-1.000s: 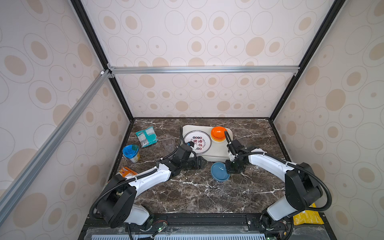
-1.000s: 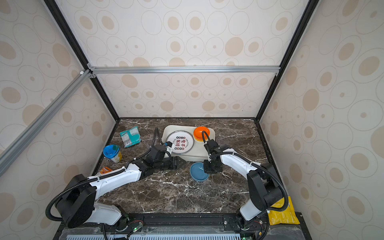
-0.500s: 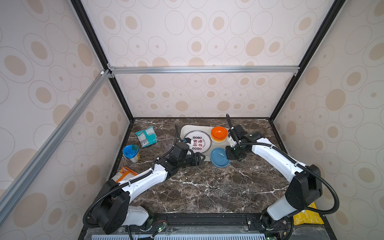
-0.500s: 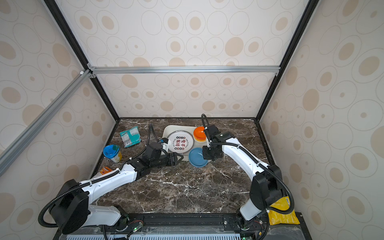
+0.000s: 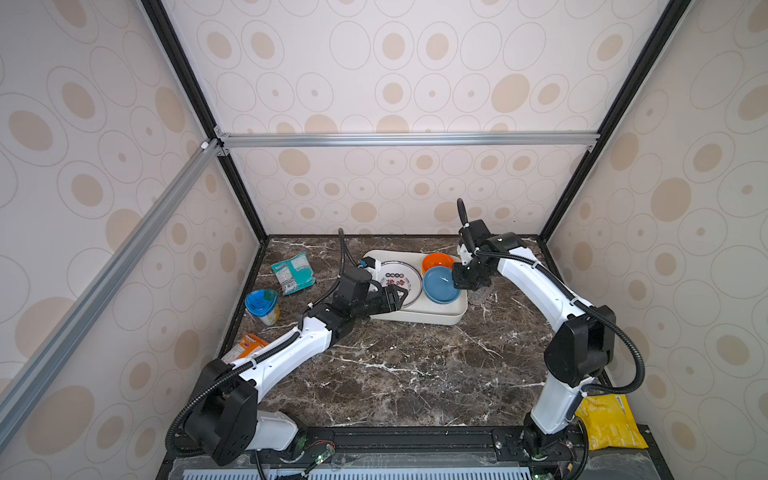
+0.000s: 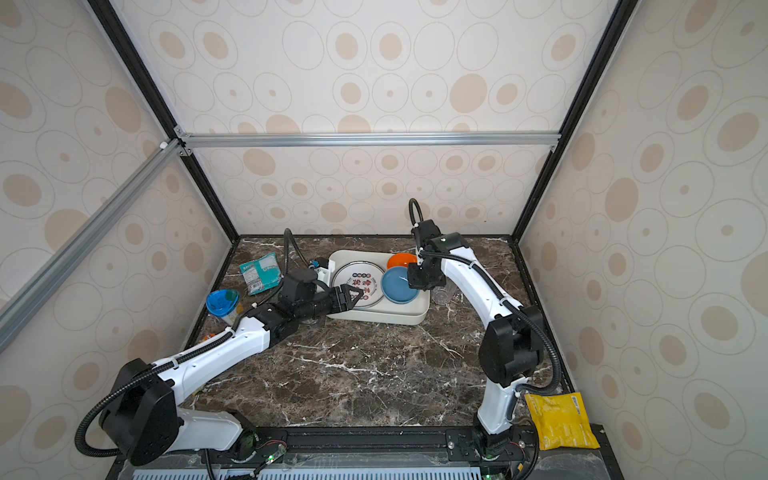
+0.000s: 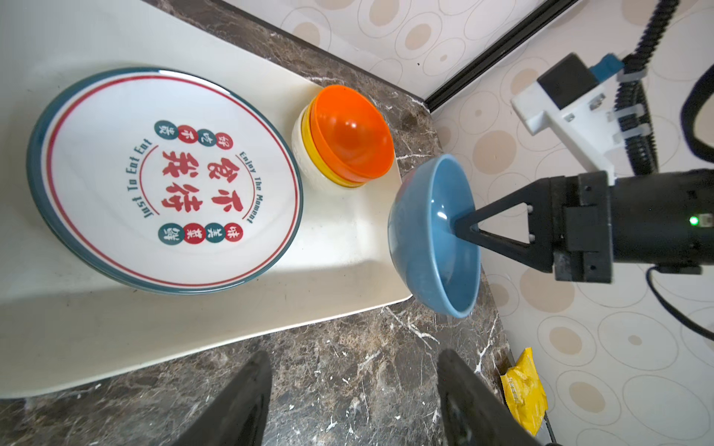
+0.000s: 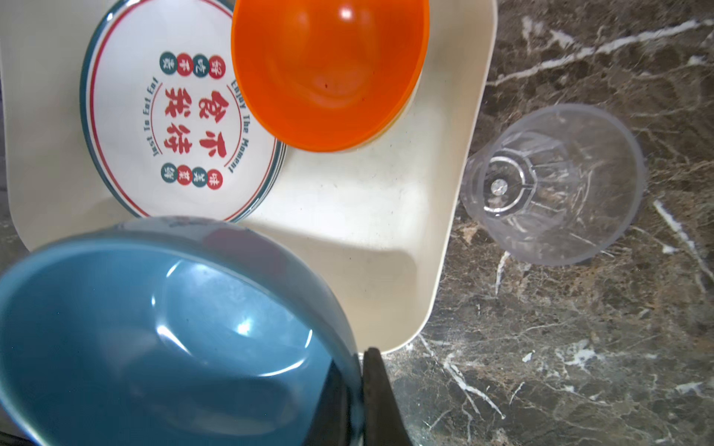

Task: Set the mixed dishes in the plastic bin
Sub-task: 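Carry the blue bowl with the right gripper over the orange bowl, then lower the blue bowl into the orange bowl with the right gripper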

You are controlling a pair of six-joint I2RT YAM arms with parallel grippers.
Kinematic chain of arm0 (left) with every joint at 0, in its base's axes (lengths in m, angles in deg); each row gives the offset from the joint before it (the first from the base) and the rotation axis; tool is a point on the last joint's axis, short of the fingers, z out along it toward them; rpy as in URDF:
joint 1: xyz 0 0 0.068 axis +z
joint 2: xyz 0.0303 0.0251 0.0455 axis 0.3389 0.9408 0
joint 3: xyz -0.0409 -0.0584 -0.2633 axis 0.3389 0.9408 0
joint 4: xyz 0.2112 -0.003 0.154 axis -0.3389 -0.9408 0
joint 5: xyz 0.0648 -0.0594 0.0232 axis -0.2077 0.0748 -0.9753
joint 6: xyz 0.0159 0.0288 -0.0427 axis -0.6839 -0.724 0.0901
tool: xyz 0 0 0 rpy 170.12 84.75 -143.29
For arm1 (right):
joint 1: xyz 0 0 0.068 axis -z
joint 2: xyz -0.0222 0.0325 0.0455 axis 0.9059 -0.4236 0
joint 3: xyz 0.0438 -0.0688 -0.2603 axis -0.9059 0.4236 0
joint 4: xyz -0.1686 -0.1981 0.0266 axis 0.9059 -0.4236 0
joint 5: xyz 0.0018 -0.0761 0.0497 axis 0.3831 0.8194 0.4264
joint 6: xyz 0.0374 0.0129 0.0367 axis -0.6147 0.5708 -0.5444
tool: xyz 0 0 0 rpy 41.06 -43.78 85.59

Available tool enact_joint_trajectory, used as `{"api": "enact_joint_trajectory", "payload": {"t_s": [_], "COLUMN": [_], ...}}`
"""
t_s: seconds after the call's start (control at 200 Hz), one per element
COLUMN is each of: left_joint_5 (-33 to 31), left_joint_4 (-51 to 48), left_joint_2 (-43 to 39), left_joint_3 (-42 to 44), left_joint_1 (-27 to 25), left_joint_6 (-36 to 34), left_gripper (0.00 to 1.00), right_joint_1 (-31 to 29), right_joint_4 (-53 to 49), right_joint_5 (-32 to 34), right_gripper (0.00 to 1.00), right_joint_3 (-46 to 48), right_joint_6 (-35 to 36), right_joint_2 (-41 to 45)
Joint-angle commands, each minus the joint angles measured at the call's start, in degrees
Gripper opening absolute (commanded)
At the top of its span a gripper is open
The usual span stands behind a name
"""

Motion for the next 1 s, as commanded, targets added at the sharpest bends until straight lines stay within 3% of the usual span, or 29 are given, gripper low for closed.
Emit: {"api": "enact_joint_trajectory", "payload": {"t_s": [0.0,0.4,0.995], "left_joint_5": [0.65,0.34,0.69], "left_joint_4": [-1.42,-0.23,0.58], "left_joint_2": [1.10,3.87,4.09], "left_joint_3": [-2.87,-4.75,-4.03], "left_joint_1": [0.64,1.83,2.55], "left_joint_6": [0.05,1.14,2.00], "left_gripper": [0.68,0.68,0.68], "right_joint_1": [1.09,4.35,4.41], "right_joint_4": [-2.91,-4.39,-8.36], "right_joint_5": [0.43,0.04,0.80], "right_gripper": [0.04,0.04,0.04], "right_joint_3": [-4.14,-16.84,-36.16], "right_joint_6": [0.75,-0.59,-1.39], "right_joint_2": [-2.32,-11.35,-26.28]}}
